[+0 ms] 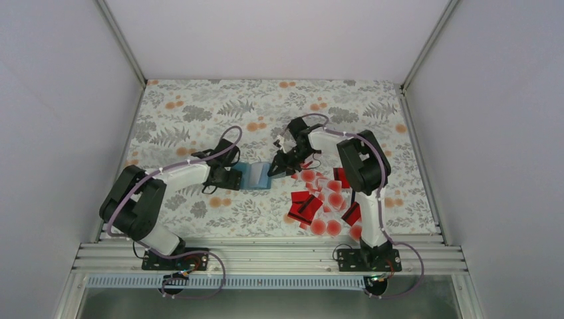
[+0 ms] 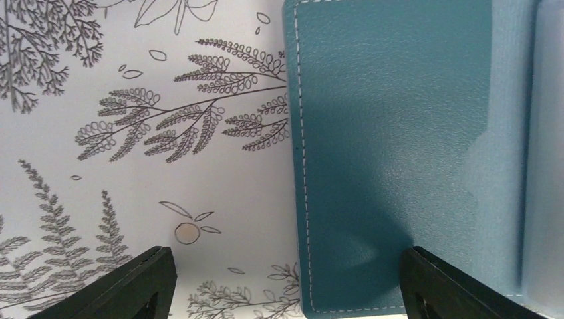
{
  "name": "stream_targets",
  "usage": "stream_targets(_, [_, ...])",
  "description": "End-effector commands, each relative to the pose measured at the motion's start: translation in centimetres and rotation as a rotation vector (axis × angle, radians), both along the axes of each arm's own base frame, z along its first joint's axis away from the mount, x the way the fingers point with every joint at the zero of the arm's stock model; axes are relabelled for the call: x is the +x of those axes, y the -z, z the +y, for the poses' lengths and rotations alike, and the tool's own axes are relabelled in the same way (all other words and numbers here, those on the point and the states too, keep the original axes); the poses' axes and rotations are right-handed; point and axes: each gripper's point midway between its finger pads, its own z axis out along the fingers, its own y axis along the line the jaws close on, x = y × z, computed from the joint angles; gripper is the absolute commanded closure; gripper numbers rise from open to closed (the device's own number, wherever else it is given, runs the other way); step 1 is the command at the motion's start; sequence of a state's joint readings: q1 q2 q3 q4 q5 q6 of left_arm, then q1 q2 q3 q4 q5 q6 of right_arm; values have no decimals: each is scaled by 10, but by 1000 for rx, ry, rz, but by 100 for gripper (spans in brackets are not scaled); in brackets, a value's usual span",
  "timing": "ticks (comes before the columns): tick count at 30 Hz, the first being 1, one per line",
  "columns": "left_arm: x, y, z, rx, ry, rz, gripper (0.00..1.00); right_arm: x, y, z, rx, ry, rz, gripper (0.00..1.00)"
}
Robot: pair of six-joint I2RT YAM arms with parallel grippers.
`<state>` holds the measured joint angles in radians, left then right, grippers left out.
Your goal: Put the credit cards into the card holder
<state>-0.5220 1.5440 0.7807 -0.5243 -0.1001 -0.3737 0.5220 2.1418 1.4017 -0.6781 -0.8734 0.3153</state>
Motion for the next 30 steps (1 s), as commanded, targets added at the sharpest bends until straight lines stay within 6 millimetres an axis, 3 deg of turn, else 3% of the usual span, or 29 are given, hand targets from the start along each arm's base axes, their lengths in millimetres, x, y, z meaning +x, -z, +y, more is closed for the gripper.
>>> stream_targets(1, [-1, 11, -7, -34, -5, 42, 18, 2, 15, -20, -97, -17, -46, 72])
stream_targets(5, [-2, 10, -11, -52, 6, 48, 24, 6, 2, -26, -108, -14, -81, 66])
stream_targets(15, [10, -13, -22, -84, 44, 11, 33, 5, -62, -30, -77, -1, -170, 58])
stream_targets(21, [20, -33, -38, -139, 88, -19, 35, 11, -114, -7, 103, 11, -198, 59])
stream_targets(24, [24, -38, -46, -167, 109, -29, 35, 7, -114, 5, 197, 22, -126, 59])
stream_targets(30, [22, -31, -47, -172, 107, -10, 42, -5, -71, 9, 150, 54, 15, 58])
